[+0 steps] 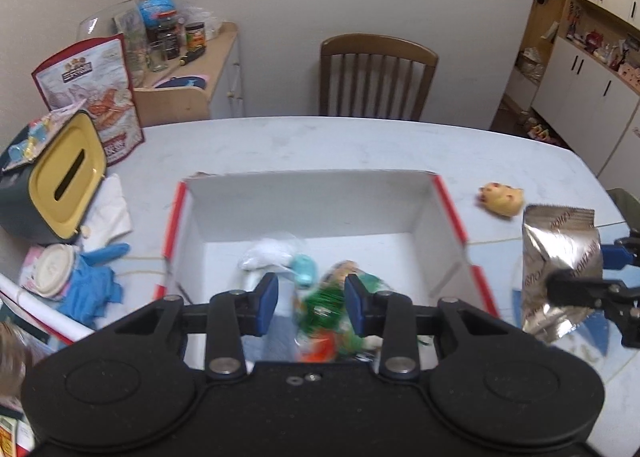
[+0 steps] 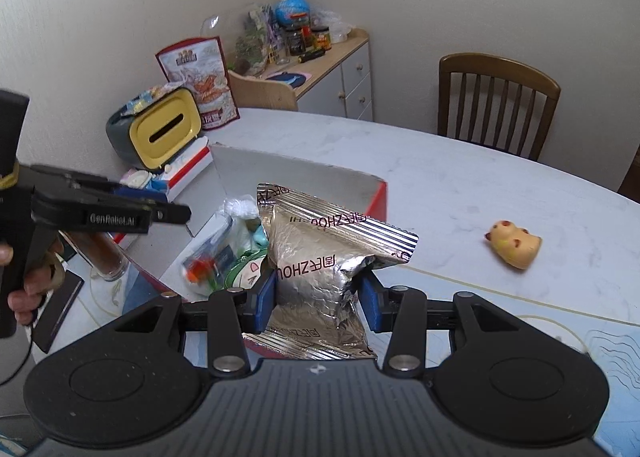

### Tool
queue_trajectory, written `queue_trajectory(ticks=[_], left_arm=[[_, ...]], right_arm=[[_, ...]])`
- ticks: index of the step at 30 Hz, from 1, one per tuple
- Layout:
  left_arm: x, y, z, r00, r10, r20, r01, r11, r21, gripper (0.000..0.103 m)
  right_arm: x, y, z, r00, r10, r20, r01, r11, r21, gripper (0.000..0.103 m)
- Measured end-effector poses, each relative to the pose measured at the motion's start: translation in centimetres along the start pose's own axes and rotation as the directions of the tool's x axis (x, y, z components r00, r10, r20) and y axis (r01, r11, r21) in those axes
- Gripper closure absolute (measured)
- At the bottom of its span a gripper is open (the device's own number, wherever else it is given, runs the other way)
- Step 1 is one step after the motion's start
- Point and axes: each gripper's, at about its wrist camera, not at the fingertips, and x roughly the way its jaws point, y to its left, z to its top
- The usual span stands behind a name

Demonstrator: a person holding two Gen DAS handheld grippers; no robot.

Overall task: Organize objects
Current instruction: 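Open the right gripper to drop the silver packet while the left releases the keychain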

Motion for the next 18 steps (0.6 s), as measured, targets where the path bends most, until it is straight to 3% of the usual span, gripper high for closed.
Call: queue_trajectory(ticks=[7,18], left_arm=[[2.1,2.5,0.5,1.000,-0.002,-0.024,0.001,1.000,-0.019,0.075],[4.7,2.7,-1.1,0.995,-0.041,-0.086,0.041,0.999,-0.009,0.075]], right_arm=[[4.8,2.1,1.5,0.998,-0.032,-0.053,0.030,0.999,-0.040,0.060],[12.4,3.9,3.2,0.985,-0.071,-0.155,0.053,0.992,-0.118,0.060]])
